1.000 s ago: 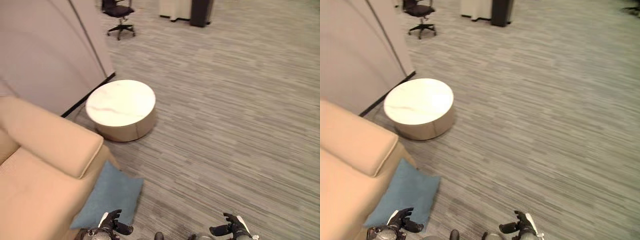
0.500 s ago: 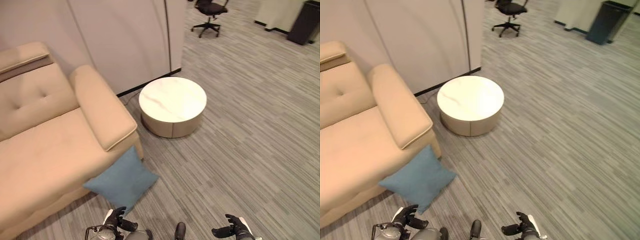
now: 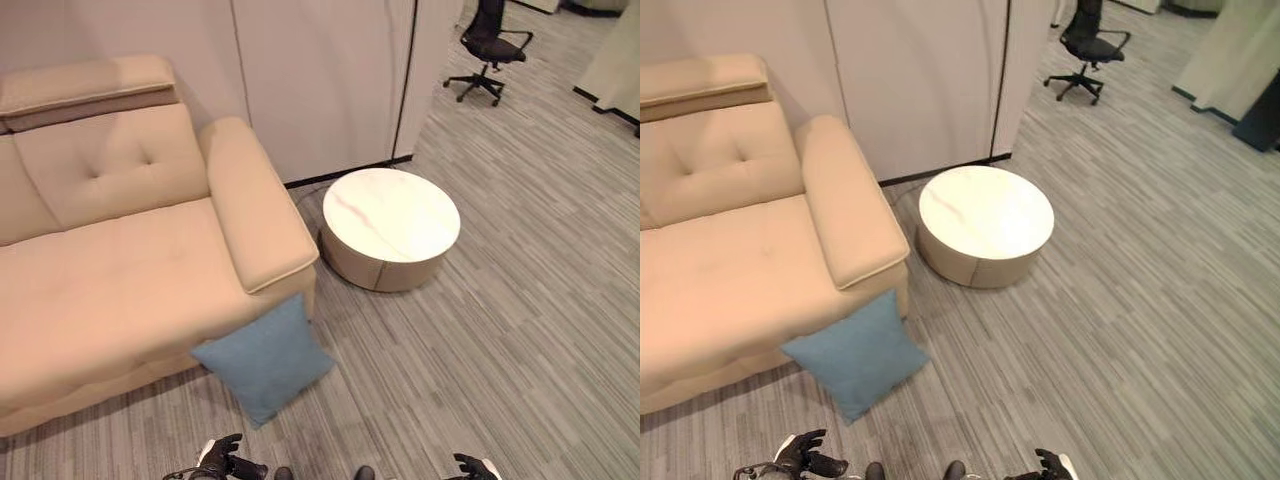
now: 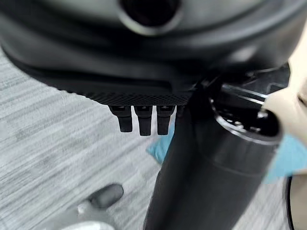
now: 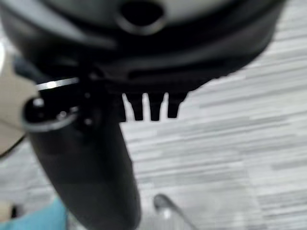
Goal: Pick up all the scattered cushions and arrange them neatly on the sofa.
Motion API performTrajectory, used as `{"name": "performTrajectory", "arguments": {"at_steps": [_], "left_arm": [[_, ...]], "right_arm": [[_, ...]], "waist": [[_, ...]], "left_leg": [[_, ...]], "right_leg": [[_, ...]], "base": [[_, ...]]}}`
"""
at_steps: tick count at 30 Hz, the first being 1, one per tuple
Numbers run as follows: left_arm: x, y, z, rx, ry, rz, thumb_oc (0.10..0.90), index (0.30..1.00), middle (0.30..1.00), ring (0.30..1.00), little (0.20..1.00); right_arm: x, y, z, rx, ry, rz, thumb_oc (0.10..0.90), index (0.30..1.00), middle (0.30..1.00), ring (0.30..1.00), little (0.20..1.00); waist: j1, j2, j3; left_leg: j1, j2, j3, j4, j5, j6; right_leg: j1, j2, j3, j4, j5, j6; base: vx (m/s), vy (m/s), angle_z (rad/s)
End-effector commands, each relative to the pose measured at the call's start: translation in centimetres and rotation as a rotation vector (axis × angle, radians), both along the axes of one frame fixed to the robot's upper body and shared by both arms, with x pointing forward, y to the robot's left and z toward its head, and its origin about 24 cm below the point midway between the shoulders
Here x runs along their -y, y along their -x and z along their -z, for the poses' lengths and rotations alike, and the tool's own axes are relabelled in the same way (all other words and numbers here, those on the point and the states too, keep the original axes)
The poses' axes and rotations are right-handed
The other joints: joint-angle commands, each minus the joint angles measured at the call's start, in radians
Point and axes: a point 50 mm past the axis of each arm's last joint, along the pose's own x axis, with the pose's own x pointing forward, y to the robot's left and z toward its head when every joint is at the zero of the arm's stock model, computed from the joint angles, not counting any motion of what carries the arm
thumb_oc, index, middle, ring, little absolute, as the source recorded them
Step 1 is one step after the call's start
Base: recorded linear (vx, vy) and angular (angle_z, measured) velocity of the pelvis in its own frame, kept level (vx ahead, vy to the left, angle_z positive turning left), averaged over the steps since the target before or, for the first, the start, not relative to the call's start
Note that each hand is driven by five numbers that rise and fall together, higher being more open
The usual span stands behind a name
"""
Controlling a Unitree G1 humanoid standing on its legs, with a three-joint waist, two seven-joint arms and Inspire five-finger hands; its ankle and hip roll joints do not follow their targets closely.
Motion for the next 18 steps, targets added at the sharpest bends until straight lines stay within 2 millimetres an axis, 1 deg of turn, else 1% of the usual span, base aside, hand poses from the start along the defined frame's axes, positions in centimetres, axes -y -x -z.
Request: {"name": "performTrajectory", "arguments": {"at_steps": [1,4,5,6,7,8,9,10,12,13,15,16,17,18], "left_arm": [[-0.6,-1.1,-0.6,0.062,-0.018,0.006,0.8,0.9,0.9,0.9,0.9],[-0.4,-1.6,-0.7,0.07,-0.022,0.031,0.8,0.9,0.9,0.9,0.9],[-0.4,-1.6,-0.7,0.07,-0.022,0.031,0.8,0.9,0.9,0.9,0.9],[-0.3,-1.6,-0.7,0.07,-0.023,0.039,0.8,0.9,0.9,0.9,0.9],[-0.2,-1.6,-0.6,0.068,-0.024,0.042,0.8,0.9,0.9,0.9,0.9],[-0.4,-1.2,-0.5,0.049,-0.031,0.045,0.8,0.9,0.9,0.9,0.9],[-0.4,-1.2,-0.5,0.049,-0.031,0.045,0.8,0.9,0.9,0.9,0.9],[-0.4,-1.0,-0.4,0.039,-0.033,0.042,0.8,0.9,0.9,0.9,0.9],[-0.5,-0.6,-0.3,0.028,-0.03,0.027,0.8,0.9,0.9,0.9,0.9],[-0.4,-0.7,-0.3,0.032,-0.026,0.028,0.8,0.9,0.9,0.9,0.9],[-0.3,-0.9,-0.3,0.037,-0.023,0.023,0.8,0.9,0.9,0.9,0.9],[-0.2,-1.2,-0.4,0.05,-0.024,0.02,0.8,0.9,0.9,0.9,0.9],[-0.3,-1.3,-0.5,0.057,-0.027,0.019,0.8,0.9,0.9,0.9,0.9],[-0.3,-1.3,-0.5,0.055,-0.027,0.021,0.8,0.9,0.9,0.9,0.9]], "right_arm": [[1.0,-2.3,-1.1,0.103,0.012,0.021,0.8,0.9,0.9,0.9,0.9],[1.0,-2.6,-1.2,0.119,0.004,0.031,0.8,0.9,0.9,0.9,0.9],[1.0,-2.6,-1.2,0.119,0.004,0.031,0.8,0.9,0.9,0.9,0.9],[1.1,-2.7,-1.3,0.125,0.002,0.04,0.8,0.9,0.9,0.9,0.9],[1.1,-2.7,-1.3,0.126,0.003,0.041,0.8,0.9,0.9,0.9,0.9],[1.2,-2.5,-1.2,0.114,0.004,0.034,0.8,0.9,0.9,0.9,0.9],[1.2,-2.5,-1.2,0.114,0.004,0.034,0.8,0.9,0.9,0.9,0.9],[1.2,-2.3,-1.2,0.11,0.005,0.029,0.8,0.9,0.9,0.9,0.9],[1.2,-2.4,-1.2,0.118,0.0,0.034,0.8,0.9,0.9,0.9,0.9],[1.4,-2.4,-1.3,0.13,-0.001,0.043,0.8,0.9,0.9,0.9,0.9],[1.5,-2.6,-1.5,0.141,-0.003,0.048,0.8,0.9,0.9,0.9,0.9],[1.6,-2.6,-1.5,0.146,-0.002,0.053,0.8,0.9,0.9,0.9,0.9],[1.8,-2.1,-1.5,0.138,-0.007,0.075,0.8,0.9,0.9,0.9,0.9],[1.9,-1.7,-1.3,0.126,-0.006,0.083,0.8,0.9,0.9,0.9,0.9]], "waist": [[0.013,-0.004,-0.006],[-0.011,-0.008,-0.003],[-0.011,-0.008,-0.003],[-0.02,-0.011,-0.004],[-0.028,-0.011,-0.002],[-0.031,-0.02,-0.007],[-0.033,-0.02,-0.007],[-0.03,-0.021,-0.012],[-0.027,-0.026,-0.022],[-0.03,-0.034,-0.018],[-0.033,-0.043,-0.01],[-0.039,-0.051,0.006],[-0.05,-0.055,0.006],[-0.053,-0.054,0.004]], "left_leg": [[-0.073,-0.019,-0.121,0.074,-0.047,-0.016],[-0.062,-0.044,-0.199,0.057,-0.045,-0.021],[-0.061,-0.044,-0.199,0.057,-0.045,-0.021],[-0.061,-0.053,-0.224,0.056,-0.046,-0.023],[-0.058,-0.057,-0.243,0.058,-0.05,-0.026],[-0.047,-0.061,-0.269,0.061,-0.062,-0.043],[-0.047,-0.061,-0.27,0.061,-0.062,-0.043],[-0.048,-0.058,-0.276,0.064,-0.064,-0.051],[-0.053,-0.041,-0.281,0.076,-0.066,-0.077],[-0.081,-0.024,-0.266,0.125,-0.066,-0.099],[-0.132,0.002,-0.225,0.218,-0.059,-0.111],[-0.178,0.033,-0.156,0.304,-0.041,-0.113],[-0.188,0.083,-0.052,0.314,-0.031,-0.108],[-0.188,0.095,-0.021,0.293,-0.029,-0.106]], "right_leg": [[0.061,0.098,0.13,-0.175,0.05,0.038],[0.023,0.122,0.237,-0.277,0.08,0.04],[0.024,0.122,0.237,-0.277,0.08,0.04],[0.009,0.13,0.279,-0.304,0.097,0.046],[0.002,0.135,0.298,-0.318,0.111,0.05],[0.026,0.116,0.269,-0.364,0.121,0.045],[0.027,0.116,0.267,-0.365,0.121,0.045],[0.042,0.114,0.254,-0.379,0.118,0.041],[0.069,0.121,0.238,-0.399,0.109,0.029],[0.107,0.117,0.203,-0.428,0.104,0.019],[0.135,0.117,0.178,-0.442,0.094,0.002],[0.154,0.113,0.151,-0.447,0.086,-0.014],[0.179,0.111,0.111,-0.463,0.075,-0.023],[0.188,0.111,0.094,-0.469,0.072,-0.025]], "base": [[0.15,-0.022,0.88],[0.13,-0.056,0.79],[0.09,-0.047,1.0],[0.09,-0.064,0.93],[0.19,-0.197,0.72],[0.16,-0.17,0.44],[0.14,-0.204,0.57],[0.08,-0.133,0.7],[0.11,-0.257,0.62],[0.07,-0.316,0.55],[0.0,-0.26,1.45],[-0.01,-0.227,1.46],[0.02,-0.191,1.11],[0.11,-0.105,1.03]]}}
